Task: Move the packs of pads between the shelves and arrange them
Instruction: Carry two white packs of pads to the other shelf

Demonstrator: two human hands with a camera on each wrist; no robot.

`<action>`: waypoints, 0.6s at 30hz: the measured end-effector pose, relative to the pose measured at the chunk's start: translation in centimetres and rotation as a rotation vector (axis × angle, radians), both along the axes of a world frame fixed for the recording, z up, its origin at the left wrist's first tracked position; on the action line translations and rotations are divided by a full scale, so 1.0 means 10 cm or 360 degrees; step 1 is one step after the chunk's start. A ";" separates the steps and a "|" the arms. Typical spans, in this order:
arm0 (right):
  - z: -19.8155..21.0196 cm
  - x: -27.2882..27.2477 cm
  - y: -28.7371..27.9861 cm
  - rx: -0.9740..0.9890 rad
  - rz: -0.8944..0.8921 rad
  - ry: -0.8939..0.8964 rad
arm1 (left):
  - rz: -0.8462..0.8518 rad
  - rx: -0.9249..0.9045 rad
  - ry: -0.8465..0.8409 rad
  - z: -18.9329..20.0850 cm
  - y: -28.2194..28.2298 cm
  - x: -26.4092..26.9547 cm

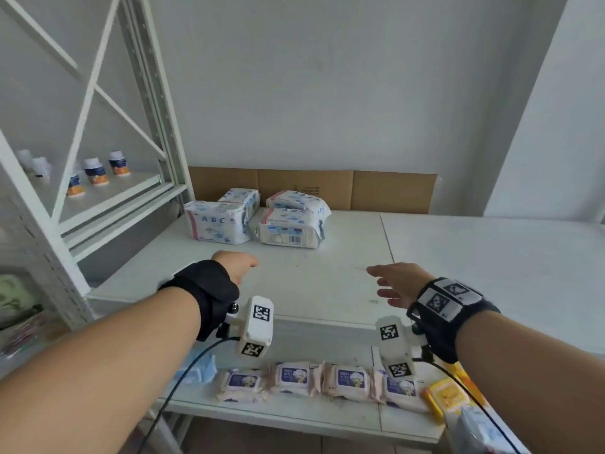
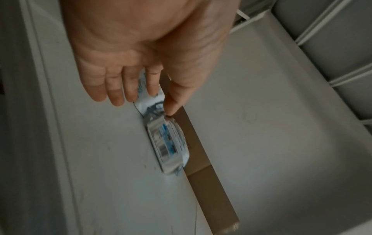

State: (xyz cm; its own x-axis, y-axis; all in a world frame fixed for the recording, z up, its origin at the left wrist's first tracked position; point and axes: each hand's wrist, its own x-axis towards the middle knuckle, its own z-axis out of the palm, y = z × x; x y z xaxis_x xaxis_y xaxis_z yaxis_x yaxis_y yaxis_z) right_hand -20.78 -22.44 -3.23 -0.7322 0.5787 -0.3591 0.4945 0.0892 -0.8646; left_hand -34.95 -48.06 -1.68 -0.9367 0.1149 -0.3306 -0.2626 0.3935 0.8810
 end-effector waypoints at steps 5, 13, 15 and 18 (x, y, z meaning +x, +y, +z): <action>-0.01 -0.55 -0.07 -0.0006 -0.0002 -0.0150 | -0.0028 -0.0227 0.0050 0.05 -0.22 -0.63; 0.04 -1.53 0.19 0.0124 0.0026 -0.0181 | 0.0012 -0.0294 0.0054 -0.09 -0.23 -1.62; 0.02 -1.76 0.24 0.0165 0.0032 -0.0247 | 0.0117 -0.0277 0.0137 -0.12 -0.24 -1.88; -0.02 -2.10 0.34 0.0210 0.0060 -0.0283 | 0.0207 -0.0207 0.0160 -0.21 -0.29 -2.27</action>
